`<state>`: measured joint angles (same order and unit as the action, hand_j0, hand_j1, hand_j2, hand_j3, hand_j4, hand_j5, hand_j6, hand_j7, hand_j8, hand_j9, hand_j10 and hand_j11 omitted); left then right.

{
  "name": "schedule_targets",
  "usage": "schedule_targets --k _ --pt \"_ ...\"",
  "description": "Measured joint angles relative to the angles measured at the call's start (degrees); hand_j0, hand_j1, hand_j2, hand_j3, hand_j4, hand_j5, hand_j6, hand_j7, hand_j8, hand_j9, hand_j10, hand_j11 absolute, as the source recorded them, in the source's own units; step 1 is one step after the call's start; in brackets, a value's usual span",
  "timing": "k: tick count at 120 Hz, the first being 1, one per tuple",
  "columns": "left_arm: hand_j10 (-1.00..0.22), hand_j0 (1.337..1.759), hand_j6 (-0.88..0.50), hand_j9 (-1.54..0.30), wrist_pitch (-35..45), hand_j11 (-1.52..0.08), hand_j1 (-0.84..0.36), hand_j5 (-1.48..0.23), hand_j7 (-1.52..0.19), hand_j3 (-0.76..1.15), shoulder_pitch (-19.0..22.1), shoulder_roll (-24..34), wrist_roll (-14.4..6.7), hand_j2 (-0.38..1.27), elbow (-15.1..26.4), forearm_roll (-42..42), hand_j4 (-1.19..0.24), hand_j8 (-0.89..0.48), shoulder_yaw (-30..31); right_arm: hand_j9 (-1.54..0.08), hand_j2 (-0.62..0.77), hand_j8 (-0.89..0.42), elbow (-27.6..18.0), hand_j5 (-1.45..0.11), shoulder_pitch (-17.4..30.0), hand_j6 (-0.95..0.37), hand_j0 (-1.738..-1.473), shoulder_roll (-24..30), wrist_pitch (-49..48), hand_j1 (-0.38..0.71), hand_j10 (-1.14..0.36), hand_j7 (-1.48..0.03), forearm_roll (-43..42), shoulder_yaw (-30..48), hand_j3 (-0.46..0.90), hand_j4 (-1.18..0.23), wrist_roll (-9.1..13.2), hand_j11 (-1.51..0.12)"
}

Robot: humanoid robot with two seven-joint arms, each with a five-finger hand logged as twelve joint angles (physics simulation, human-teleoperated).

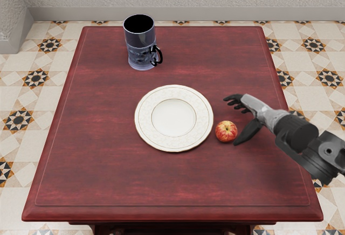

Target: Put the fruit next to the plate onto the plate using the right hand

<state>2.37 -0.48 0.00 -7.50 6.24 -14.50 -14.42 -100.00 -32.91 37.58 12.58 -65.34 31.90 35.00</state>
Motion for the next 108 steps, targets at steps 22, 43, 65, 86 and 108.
schedule_targets --k 22,43,65,86,108 --pt "0.00 1.658 0.00 0.00 0.0 0.00 0.35 0.00 0.00 0.00 0.0 0.0 0.0 0.00 0.0 0.0 0.00 0.00 0.0 -0.35 -0.05 -0.27 0.0 -0.35 1.1 -0.27 -1.658 -0.7 0.2 -0.03 -0.27 -0.35 -1.2 0.0 0.00 -0.27 0.0 -0.35" --pt "0.00 1.658 0.00 0.00 0.0 0.00 0.35 0.00 0.00 0.00 -0.3 0.0 0.0 0.00 0.0 0.0 0.00 0.00 0.0 -0.43 -0.04 -0.33 0.0 -0.43 1.0 -0.33 -1.658 -0.9 0.0 0.04 -0.33 -0.43 -1.7 0.0 0.00 -0.33 0.0 -0.43" --pt "0.00 1.658 0.00 0.00 0.0 0.00 0.35 0.00 0.00 0.00 -0.5 0.0 0.0 0.00 0.0 0.0 0.00 0.00 0.0 -0.47 -0.04 -0.36 0.0 -0.47 0.8 -0.37 -1.658 -1.0 -0.3 0.07 -0.36 -0.47 -1.7 0.1 0.00 -0.36 0.0 -0.47" --pt "0.00 1.658 0.00 0.00 0.0 0.00 0.35 0.00 0.00 0.00 -0.5 0.0 0.0 0.00 0.0 0.0 0.00 0.00 0.0 -0.58 -0.06 -0.45 0.0 -0.59 1.1 -0.45 -1.657 -1.2 -2.5 0.17 -0.45 -0.58 -1.7 0.1 0.00 -0.45 0.0 -0.58" --pt "0.00 1.658 0.00 0.00 0.0 0.00 0.35 0.00 0.00 0.00 -0.5 0.0 0.0 0.00 0.0 0.0 0.00 0.00 0.0 -0.72 -0.02 -0.44 0.0 -0.72 1.2 -0.43 -1.654 -1.1 -3.3 0.24 -0.55 -0.71 -1.8 0.2 0.00 -0.52 0.0 -0.72"
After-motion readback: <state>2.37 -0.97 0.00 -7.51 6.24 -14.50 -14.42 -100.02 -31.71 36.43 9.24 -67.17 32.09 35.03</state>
